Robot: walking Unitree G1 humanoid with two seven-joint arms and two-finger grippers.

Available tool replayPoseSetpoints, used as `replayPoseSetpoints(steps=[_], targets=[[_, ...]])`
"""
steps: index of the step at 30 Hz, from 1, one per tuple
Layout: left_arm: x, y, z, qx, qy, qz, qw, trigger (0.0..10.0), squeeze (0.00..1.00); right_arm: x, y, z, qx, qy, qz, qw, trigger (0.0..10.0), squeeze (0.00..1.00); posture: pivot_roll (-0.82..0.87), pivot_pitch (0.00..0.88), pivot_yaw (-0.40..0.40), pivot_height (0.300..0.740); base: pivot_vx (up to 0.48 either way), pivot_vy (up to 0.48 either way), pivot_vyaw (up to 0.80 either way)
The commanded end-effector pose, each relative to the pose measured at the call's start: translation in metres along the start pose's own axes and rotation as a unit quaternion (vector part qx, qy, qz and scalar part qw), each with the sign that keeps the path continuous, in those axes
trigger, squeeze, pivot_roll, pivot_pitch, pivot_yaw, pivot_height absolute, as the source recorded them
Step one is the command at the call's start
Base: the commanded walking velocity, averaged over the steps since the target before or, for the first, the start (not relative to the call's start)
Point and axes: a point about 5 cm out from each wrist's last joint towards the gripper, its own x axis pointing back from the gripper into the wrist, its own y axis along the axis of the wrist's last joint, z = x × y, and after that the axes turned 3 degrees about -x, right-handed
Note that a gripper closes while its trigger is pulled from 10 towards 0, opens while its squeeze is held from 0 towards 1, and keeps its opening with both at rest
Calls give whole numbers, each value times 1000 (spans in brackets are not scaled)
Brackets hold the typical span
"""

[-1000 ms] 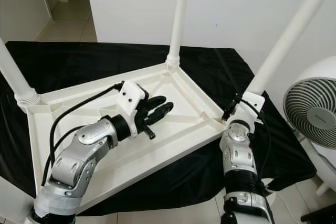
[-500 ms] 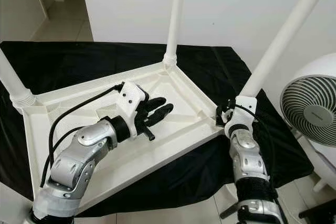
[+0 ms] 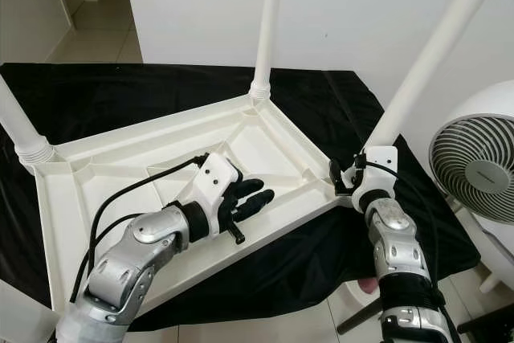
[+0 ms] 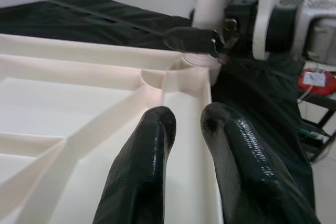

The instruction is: Building children table

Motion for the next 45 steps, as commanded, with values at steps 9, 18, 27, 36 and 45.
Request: replayPoseSetpoints(steps=[9, 18, 27, 36, 45], targets=[[-2, -9, -8, -8, 10, 18, 1000, 10000, 0, 6, -6, -7, 42, 76, 14, 996, 10000, 0, 13, 72, -44, 740, 0, 0, 0], [-3, -6, -7, -13, 11, 13, 1000, 10000, 0, 10, -10, -15, 61, 87, 22, 994, 0, 0, 8, 67, -40, 740, 0, 0, 0], [-3, -4, -6, -16, 11, 8, 1000, 10000, 0, 12, -16, -20, 36, 72, 34, 996, 0, 0, 8, 63, -40, 740, 0, 0, 0], [-2, -3, -6, -17, 11, 6, 1000, 10000, 0, 10, -28, -12, -25, -1, 62, 998, 0, 0, 9, 64, -39, 740, 0, 0, 0], [-2, -2, -6, -17, 10, 5, 1000, 10000, 0, 8, -33, -11, -43, 6, 86, 995, 0, 0, 9, 69, -34, 740, 0, 0, 0]])
